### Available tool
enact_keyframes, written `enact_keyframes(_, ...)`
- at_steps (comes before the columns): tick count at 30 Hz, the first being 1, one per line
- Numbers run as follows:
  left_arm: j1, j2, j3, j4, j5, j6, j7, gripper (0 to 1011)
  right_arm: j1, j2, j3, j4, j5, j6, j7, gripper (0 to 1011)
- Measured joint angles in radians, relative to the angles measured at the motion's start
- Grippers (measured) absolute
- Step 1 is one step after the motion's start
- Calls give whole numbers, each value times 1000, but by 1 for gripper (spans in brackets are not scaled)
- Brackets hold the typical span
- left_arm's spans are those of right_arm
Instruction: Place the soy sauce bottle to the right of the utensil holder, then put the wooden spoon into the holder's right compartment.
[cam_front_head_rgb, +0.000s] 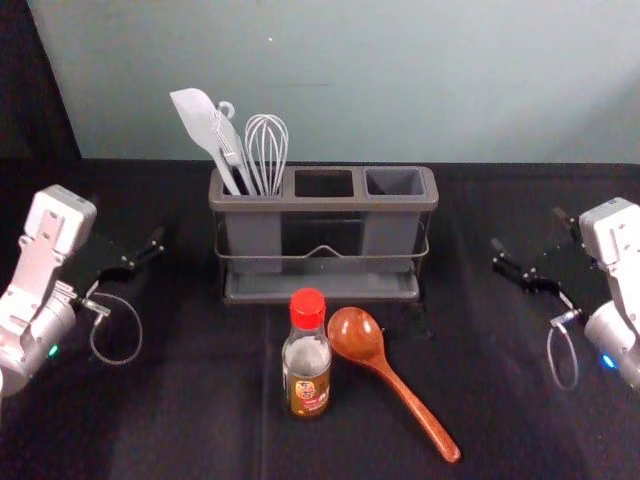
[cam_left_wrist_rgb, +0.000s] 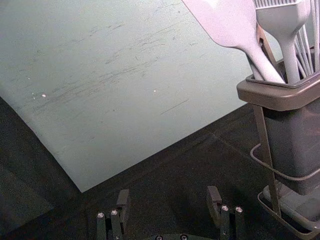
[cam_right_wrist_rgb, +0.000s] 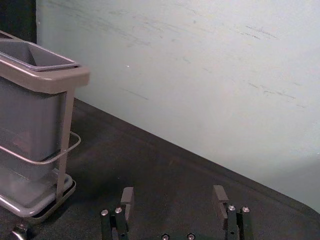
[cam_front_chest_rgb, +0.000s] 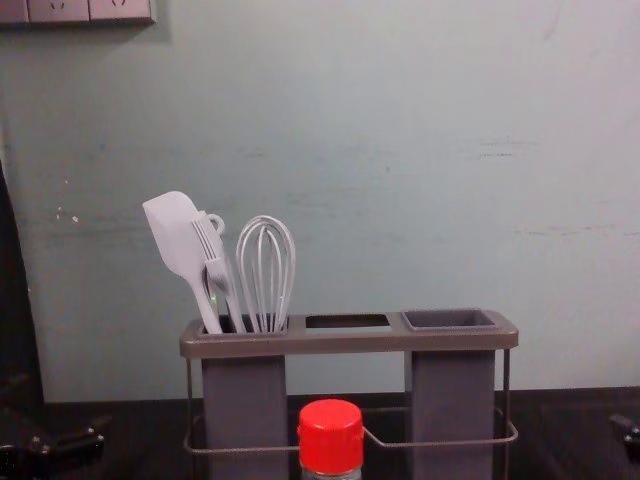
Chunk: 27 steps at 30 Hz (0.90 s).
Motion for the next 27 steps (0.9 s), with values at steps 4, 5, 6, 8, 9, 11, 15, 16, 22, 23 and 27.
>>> enact_keyframes(4,0,0,0,0,0,0,0,1000,-30,5,10,-21,-10,-7,0,1002)
enact_keyframes(5,0,0,0,0,0,0,0,1000,-37,6,11,-26,-15,-9,-2,1002)
enact_keyframes(6,0,0,0,0,0,0,0,1000,-53,8,15,-39,-22,-12,-8,1002)
enact_keyframes(8,0,0,0,0,0,0,0,1000,-72,9,20,-56,-27,-18,-15,1002)
enact_keyframes(9,0,0,0,0,0,0,0,1000,-80,10,23,-64,-31,-20,-18,1002)
enact_keyframes(11,0,0,0,0,0,0,0,1000,-110,14,30,-93,-37,-27,-26,1002)
enact_keyframes(15,0,0,0,0,0,0,0,1000,-162,26,45,-147,-40,-38,-32,1003)
enact_keyframes(16,0,0,0,0,0,0,0,1000,-184,32,52,-172,-37,-42,-32,1002)
enact_keyframes(22,0,0,0,0,0,0,0,1000,-261,55,73,-266,-11,-54,-7,1002)
enact_keyframes(23,0,0,0,0,0,0,0,1000,-270,57,75,-277,-7,-55,-2,1002)
enact_keyframes(27,0,0,0,0,0,0,0,1000,-312,69,83,-334,23,-68,42,1002)
